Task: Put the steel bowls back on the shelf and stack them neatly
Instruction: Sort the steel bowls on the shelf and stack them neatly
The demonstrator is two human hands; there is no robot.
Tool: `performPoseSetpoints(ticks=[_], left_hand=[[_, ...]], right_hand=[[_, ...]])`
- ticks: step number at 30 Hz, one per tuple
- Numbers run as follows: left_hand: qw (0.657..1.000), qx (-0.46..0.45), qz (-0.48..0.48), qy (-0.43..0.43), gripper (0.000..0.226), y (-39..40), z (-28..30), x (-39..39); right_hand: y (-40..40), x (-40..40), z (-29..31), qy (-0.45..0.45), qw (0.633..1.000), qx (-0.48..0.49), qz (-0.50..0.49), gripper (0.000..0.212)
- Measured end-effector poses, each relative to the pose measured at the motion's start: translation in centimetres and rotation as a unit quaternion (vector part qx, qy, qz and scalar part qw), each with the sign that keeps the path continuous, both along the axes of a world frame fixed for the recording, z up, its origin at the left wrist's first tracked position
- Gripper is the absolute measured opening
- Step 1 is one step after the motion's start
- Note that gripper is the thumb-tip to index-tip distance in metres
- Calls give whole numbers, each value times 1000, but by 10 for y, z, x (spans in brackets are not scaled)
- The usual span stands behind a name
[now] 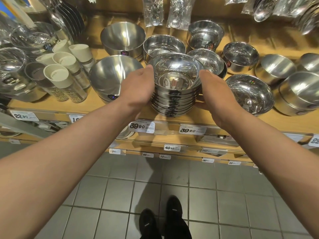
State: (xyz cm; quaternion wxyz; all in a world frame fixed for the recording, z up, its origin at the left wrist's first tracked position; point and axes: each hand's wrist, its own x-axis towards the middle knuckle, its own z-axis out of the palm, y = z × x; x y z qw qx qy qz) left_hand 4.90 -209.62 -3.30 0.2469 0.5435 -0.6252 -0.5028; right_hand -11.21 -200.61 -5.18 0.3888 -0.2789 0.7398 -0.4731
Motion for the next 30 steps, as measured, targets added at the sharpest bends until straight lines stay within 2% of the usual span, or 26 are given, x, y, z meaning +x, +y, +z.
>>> performPoseSetpoints(ticks=[2, 3, 6, 8, 12, 15, 18, 20, 22, 26, 30], left_hand=[[999, 32, 15, 17, 64, -4, -2, -1], [999, 38, 18, 22, 65, -6, -2, -2], [1000, 9, 8, 5, 45, -4, -1, -2], [1000, 5, 7, -1, 42, -3, 1, -2], [998, 49, 22, 31, 57, 1, 0, 4], [998, 23, 25, 55, 71, 20, -10, 19], [996, 47, 24, 71, 55, 39, -24, 25], [993, 82, 9, 90, 54, 43, -31, 20], [991, 79, 1, 106, 47, 44, -34, 17], [989, 79, 9, 121, 40, 39, -34, 14], [988, 85, 1, 128, 40, 36, -30, 18]], right_hand=[[-2, 1, 0, 8, 1000, -3, -6, 33], [-2, 1, 0, 8, 1000, -6, -6, 32], [-1, 2, 1, -1, 1000, -10, -2, 35], [1, 2, 2, -2, 1000, -12, 1, 35], [2, 2, 6, -1, 1000, -7, 2, 36], [14, 4, 0, -39, 999, -15, -13, 34], [24, 12, -11, -63, 997, -25, -22, 33], [23, 17, -13, -102, 994, -36, -33, 34], [20, 20, -13, -133, 989, -46, -41, 31], [16, 22, -16, -145, 986, -67, -45, 14], [15, 19, -18, -131, 988, -71, -35, 18]])
